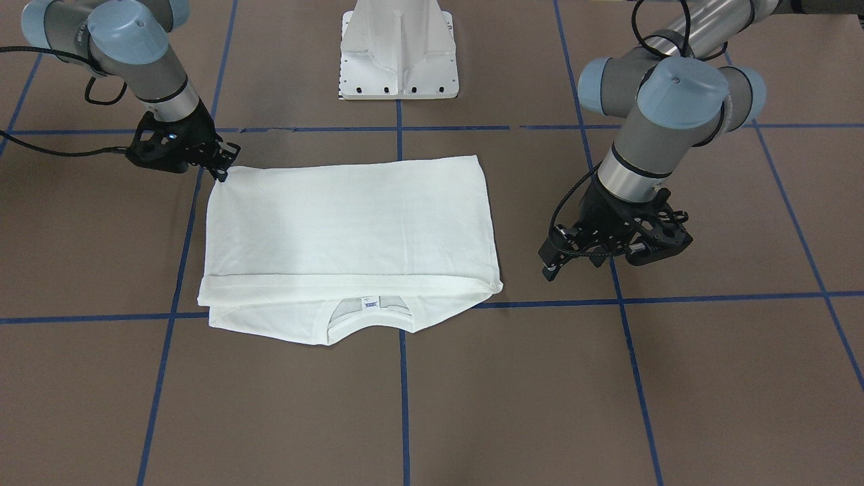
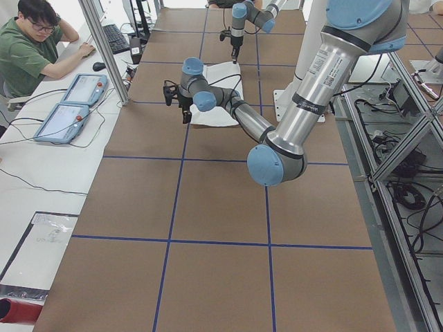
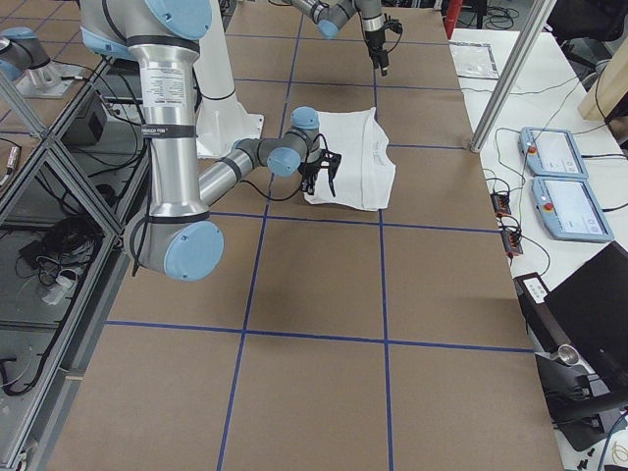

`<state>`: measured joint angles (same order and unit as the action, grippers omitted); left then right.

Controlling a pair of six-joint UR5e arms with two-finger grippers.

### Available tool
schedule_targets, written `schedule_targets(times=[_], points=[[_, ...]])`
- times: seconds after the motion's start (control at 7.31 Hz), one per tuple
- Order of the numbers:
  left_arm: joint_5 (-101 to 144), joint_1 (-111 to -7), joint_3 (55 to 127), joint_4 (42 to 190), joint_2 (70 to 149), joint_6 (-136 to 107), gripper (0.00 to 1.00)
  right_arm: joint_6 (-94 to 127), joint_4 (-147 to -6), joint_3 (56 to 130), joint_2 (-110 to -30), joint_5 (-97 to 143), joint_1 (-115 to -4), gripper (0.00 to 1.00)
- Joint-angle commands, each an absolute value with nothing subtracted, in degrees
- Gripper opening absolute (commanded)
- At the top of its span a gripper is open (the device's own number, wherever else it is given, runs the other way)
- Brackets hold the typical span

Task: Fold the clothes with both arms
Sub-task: 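Grasp the shirt edge with the right gripper and drag it sideways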

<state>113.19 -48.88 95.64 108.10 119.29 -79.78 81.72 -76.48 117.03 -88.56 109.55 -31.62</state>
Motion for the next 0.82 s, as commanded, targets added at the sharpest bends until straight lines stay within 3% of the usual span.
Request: schedule_targets(times=[0.0,0.27,0.68], points=[[113.12,-48.87,97.38,106.7,119.09,-79.8,0.99,82.44,-76.46,123.71,-96.46,111.34,-26.67,0.0],[110.41,-48.61,97.47,106.7,119.18,-79.81,0.99,82.53,-76.38,128.48,-103.16,114.95,-17.63,0.0],[110.3,-48.52,97.91,106.7,119.18,-79.81,0.99,92.05,-76.2,128.76,-103.1,114.53,-4.09,0.0]])
